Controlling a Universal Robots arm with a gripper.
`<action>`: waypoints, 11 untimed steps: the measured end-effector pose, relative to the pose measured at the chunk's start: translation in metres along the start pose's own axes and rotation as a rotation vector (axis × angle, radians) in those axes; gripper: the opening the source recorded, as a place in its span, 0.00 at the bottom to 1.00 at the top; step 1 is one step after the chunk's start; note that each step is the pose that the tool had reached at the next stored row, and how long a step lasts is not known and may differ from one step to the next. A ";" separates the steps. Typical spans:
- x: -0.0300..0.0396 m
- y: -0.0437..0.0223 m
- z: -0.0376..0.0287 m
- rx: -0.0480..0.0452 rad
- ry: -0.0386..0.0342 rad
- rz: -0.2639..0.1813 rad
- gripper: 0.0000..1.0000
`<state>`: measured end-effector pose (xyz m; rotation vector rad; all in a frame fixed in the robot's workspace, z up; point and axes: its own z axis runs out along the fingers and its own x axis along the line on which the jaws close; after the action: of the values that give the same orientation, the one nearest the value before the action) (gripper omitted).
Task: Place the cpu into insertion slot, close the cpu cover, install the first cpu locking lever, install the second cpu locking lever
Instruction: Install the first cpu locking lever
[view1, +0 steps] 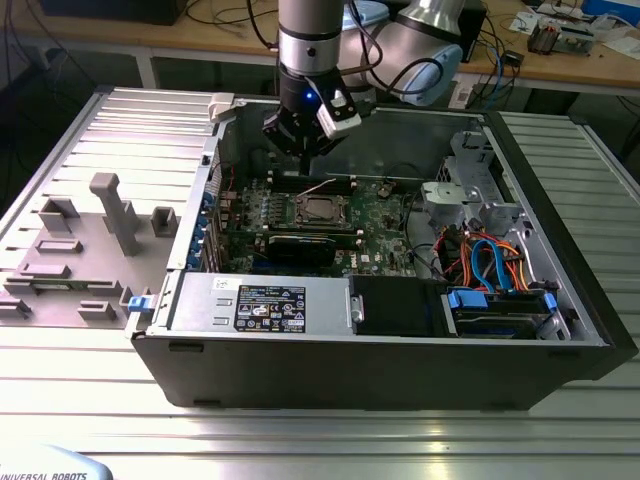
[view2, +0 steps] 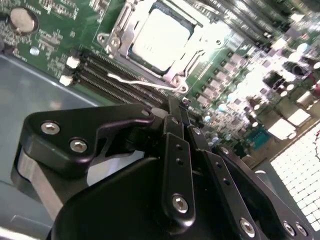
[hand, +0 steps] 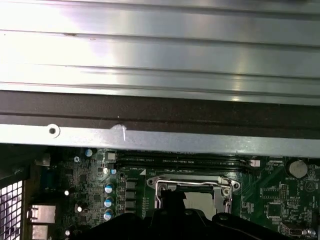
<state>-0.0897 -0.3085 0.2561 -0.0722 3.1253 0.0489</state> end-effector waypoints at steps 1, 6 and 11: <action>-0.0002 -0.0010 0.0002 -0.0154 -0.0007 0.001 0.11; -0.0051 -0.0015 0.0057 -0.0195 -0.0012 0.007 0.11; -0.0104 -0.0018 0.0137 -0.0197 -0.0014 0.006 0.11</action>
<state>-0.0791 -0.3095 0.2425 -0.0624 3.1240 0.0797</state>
